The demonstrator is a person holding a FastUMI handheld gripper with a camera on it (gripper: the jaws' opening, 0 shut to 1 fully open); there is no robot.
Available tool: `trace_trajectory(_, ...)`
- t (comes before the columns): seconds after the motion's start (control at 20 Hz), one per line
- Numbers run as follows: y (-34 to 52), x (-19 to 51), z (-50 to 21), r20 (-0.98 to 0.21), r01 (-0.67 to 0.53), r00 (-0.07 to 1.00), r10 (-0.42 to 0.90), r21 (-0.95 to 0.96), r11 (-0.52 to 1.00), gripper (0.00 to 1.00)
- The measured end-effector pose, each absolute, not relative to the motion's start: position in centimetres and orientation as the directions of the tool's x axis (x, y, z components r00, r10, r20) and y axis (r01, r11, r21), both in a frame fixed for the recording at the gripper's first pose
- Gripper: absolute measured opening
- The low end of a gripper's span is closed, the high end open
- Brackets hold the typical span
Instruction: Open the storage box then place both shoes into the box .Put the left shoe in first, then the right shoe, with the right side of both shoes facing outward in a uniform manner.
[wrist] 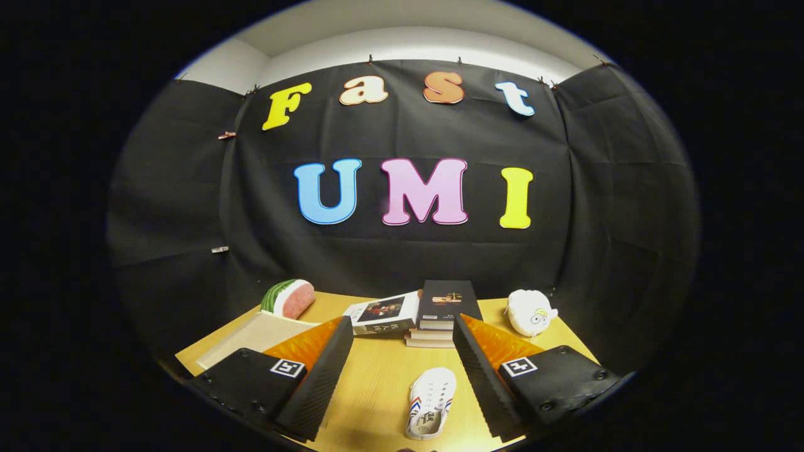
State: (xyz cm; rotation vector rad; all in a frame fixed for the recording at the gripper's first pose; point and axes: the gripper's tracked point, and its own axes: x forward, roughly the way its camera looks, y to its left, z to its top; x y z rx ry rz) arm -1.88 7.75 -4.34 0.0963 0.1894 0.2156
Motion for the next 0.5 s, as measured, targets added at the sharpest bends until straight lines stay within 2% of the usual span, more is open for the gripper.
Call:
trace_trajectory(0.3, 10.7, -1.2, -5.0, -0.256, -0.275, 0.900, 0.353, 0.295, 0.915, 0.98)
trace_trajectory(0.5, 13.6, -1.5, -7.9, -0.365, -0.269, 0.802, 0.472, 0.485, 0.832, 0.98)
